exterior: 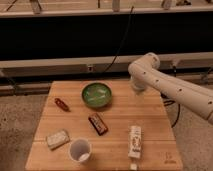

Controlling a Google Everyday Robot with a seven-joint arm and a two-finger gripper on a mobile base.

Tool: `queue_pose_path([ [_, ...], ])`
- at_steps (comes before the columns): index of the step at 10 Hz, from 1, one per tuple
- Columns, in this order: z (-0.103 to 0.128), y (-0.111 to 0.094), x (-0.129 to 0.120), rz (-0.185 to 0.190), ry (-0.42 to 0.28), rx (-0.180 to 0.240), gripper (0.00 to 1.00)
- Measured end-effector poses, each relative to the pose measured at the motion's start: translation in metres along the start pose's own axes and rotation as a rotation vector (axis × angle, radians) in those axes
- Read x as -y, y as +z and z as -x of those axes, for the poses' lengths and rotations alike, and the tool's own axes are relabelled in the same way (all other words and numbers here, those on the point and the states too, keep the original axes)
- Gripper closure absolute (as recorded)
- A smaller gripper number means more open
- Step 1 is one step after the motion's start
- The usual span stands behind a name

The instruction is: Push the ceramic bowl across the table

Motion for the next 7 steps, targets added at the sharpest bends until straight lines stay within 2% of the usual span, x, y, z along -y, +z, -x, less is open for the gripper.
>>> queue_pose_path([
  [7,0.001,0.016,0.010,-0.003,-0.029,0.002,0.20],
])
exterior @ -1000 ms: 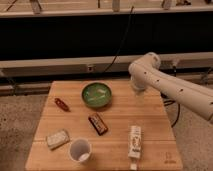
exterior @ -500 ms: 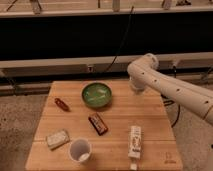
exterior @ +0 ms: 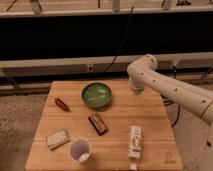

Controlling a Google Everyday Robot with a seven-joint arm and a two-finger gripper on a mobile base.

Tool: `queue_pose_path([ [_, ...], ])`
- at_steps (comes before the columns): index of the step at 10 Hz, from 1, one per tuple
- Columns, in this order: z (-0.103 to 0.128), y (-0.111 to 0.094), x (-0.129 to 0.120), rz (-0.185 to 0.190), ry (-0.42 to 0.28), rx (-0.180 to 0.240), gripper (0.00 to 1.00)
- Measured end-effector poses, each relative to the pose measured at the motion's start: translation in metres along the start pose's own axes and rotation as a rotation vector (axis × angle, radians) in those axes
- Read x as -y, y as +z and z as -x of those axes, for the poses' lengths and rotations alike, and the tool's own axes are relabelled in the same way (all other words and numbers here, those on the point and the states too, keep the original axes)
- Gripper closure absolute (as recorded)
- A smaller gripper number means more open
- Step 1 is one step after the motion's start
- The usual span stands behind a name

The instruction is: Push the ceramic bowl across the table

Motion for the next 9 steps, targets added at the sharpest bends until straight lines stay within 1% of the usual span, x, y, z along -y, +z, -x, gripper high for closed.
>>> queue_pose_path([
  [1,0.001,0.002,0.001,0.000,-0.004,0.000,0.20],
  [3,0.001,0.008,0.004,0.000,-0.013,-0.001,0.24],
  [5,0.003,0.011,0.007,-0.001,-0.018,-0.001,0.23],
  [6,0.002,0.013,0.007,0.000,-0.019,-0.002,0.20],
  [7,0.002,0.015,0.008,-0.001,-0.021,-0.002,0.22],
  [8,0.003,0.017,0.009,0.000,-0.026,-0.003,0.27],
  [9,0.005,0.019,0.012,-0.002,-0.033,-0.002,0.37],
])
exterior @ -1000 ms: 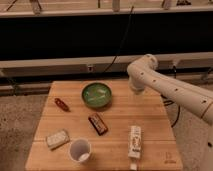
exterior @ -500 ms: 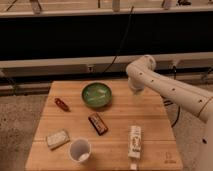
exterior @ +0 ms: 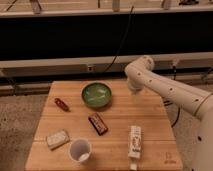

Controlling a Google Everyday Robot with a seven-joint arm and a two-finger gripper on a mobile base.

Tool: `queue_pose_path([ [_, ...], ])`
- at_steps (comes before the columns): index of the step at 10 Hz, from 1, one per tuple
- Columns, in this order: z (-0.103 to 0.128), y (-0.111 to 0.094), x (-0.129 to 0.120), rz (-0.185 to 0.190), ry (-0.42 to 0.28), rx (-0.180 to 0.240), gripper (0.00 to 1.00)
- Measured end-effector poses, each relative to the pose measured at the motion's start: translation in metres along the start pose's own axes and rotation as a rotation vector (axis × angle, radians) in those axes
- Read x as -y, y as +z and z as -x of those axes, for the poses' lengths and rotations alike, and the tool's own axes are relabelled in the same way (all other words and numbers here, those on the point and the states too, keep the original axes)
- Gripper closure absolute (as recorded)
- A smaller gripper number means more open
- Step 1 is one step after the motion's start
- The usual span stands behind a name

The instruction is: Push the ceramic bowl across the table

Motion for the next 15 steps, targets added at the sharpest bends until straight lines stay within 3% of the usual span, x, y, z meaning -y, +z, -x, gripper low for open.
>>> queue_pose_path([
  [2,0.000,0.004,0.002,-0.001,-0.005,-0.002,0.47],
  [4,0.002,0.008,0.004,-0.004,-0.013,-0.003,0.48],
  [8,0.010,0.020,0.015,-0.009,-0.032,-0.003,0.86],
  [10,0.011,0.025,0.020,-0.011,-0.034,-0.003,0.96],
  [15,0.016,0.047,0.038,-0.009,-0.074,0.007,0.96],
])
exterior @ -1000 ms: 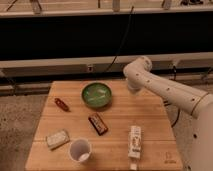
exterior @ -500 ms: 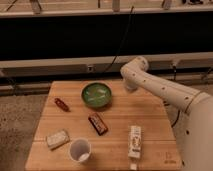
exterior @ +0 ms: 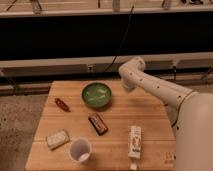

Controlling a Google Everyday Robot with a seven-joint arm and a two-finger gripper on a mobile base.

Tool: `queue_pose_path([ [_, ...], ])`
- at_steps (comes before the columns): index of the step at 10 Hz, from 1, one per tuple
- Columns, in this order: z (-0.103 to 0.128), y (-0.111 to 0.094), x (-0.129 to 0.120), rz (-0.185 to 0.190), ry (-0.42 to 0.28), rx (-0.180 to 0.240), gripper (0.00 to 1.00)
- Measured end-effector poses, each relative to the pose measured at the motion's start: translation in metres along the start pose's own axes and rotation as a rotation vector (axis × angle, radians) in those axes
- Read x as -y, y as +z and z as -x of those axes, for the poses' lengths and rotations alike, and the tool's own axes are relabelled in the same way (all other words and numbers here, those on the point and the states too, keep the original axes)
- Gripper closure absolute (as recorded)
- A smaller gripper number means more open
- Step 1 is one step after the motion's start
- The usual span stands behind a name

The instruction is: Push the ceramic bowl across the table

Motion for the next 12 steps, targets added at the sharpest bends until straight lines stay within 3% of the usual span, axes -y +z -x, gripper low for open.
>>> queue_pose_path([
  [6,0.011,0.028,0.013,0.029,-0.080,0.017,0.96],
  [10,0.037,0.036,0.018,0.050,-0.156,0.025,0.96],
  [12,0.065,0.035,0.027,0.056,-0.206,0.032,0.96],
])
